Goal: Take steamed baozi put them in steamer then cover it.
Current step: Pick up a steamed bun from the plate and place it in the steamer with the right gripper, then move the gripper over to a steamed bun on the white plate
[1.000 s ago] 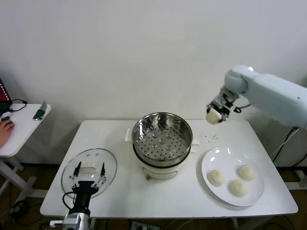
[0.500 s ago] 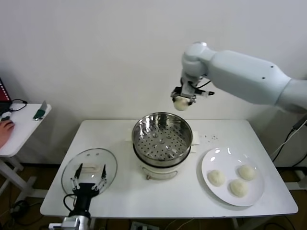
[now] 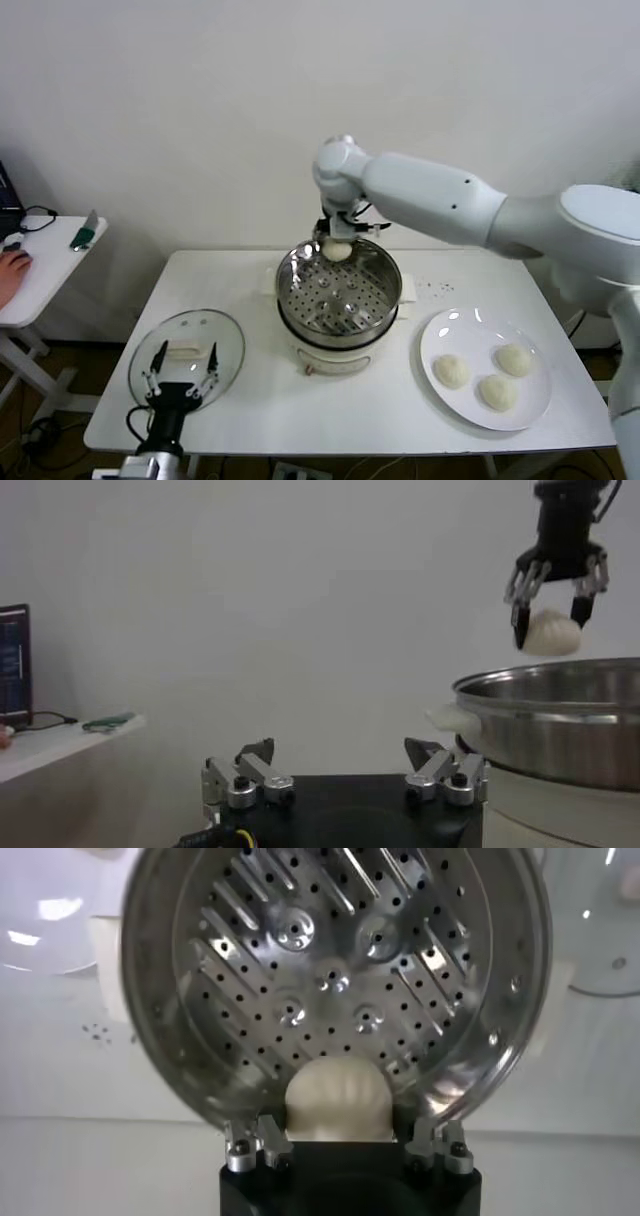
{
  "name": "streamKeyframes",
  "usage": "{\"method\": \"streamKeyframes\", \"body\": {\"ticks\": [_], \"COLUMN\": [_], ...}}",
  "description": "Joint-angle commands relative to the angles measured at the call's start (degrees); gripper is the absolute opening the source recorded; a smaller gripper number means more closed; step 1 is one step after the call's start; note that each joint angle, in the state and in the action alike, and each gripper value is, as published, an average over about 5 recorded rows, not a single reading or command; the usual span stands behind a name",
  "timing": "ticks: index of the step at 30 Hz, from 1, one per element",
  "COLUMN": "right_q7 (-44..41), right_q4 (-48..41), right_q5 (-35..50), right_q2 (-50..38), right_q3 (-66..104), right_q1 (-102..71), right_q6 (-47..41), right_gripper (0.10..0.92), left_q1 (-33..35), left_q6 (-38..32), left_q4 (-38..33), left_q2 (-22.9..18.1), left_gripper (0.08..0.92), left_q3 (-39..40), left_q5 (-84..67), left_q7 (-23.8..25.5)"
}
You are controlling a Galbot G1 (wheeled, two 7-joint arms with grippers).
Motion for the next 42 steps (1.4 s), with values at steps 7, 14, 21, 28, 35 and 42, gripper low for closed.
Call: {"method": "streamKeyframes", "body": {"ticks": [7, 14, 21, 28, 35, 42], "right_q7": [0.12, 0.2, -0.11, -1.9, -2.18, 5.95], "right_q4": [-6.41, -7.2, -6.56, -3.11, 5.11, 12.31], "right_q5": [-3.4, -3.83, -4.14, 0.72, 12.19, 35.9], "right_q2": [2.38, 2.79, 2.27, 0.18, -7.68, -19.21], "right_q3": [0.78, 1.0, 1.72, 2.68, 0.23, -17.65], "right_q1": [-5.66, -6.33, -6.47, -4.11, 5.5, 20.98], "right_q6": [0.83, 0.44, 0.36, 0.14, -4.17, -19.72], "right_gripper": [0.686, 0.699, 0.813, 0.823, 0.823, 0.823], "left_q1": [0.74, 0.21, 0.1, 0.19, 0.99, 2.08], "left_q6": [-0.5, -0.41, -0.39, -0.64, -1.09, -1.65], "left_q4": [0.34, 0.83, 0.94, 1.07, 0.95, 0.31], "left_q2": [-0.21, -0.04, -0.06, -0.23, -0.24, -0.12], "left_gripper": [0.823, 0.823, 0.823, 0.823, 0.823, 0.823], "left_q3": [-0.32, -0.77, -0.89, -0.86, -0.79, -0.83], "left_q5": [-1.0, -1.48, -1.57, -1.53, -1.49, -1.37], "left_q7": [0.04, 0.03, -0.01, -0.1, 0.08, 0.19]}}
